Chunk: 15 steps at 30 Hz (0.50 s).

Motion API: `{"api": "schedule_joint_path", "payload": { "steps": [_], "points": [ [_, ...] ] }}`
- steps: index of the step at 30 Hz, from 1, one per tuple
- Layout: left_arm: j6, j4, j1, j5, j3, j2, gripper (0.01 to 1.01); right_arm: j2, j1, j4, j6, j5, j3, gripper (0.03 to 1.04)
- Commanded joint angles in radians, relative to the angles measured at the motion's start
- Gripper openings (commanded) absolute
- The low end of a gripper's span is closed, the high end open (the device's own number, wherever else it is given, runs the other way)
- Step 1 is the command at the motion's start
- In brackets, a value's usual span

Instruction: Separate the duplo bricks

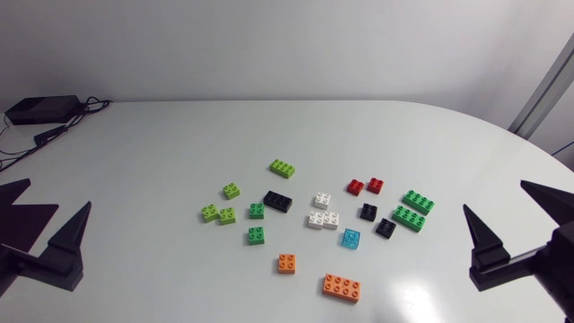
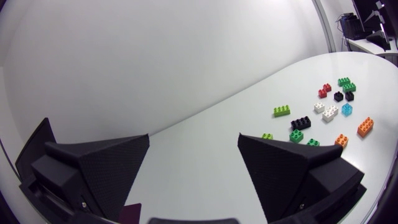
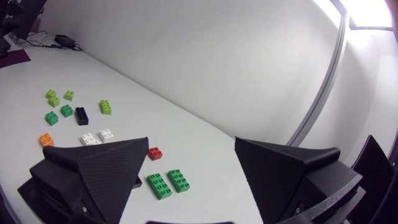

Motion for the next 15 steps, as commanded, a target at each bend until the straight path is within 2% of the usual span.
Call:
{"api": "schedule_joint_path", "payload": {
  "steps": [1,5,15],
  "points": [
    [-0.028,0.025,-0.003,-0.007,-0.031,-0.021,0.989,-0.009,-0.03,0.046,0.002,0.026,-0.047,1.0],
    [-0.034,0.046,-0.043,-0.007,-0.043,-0.021,0.989,-0.011,-0.085,0.094,0.031,0.026,-0.076,1.0],
    [-0.055,0.123,-0.062,-0.007,-0.082,-0.019,0.989,-0.011,-0.102,0.197,0.074,0.026,-0.122,1.0]
  ]
}}
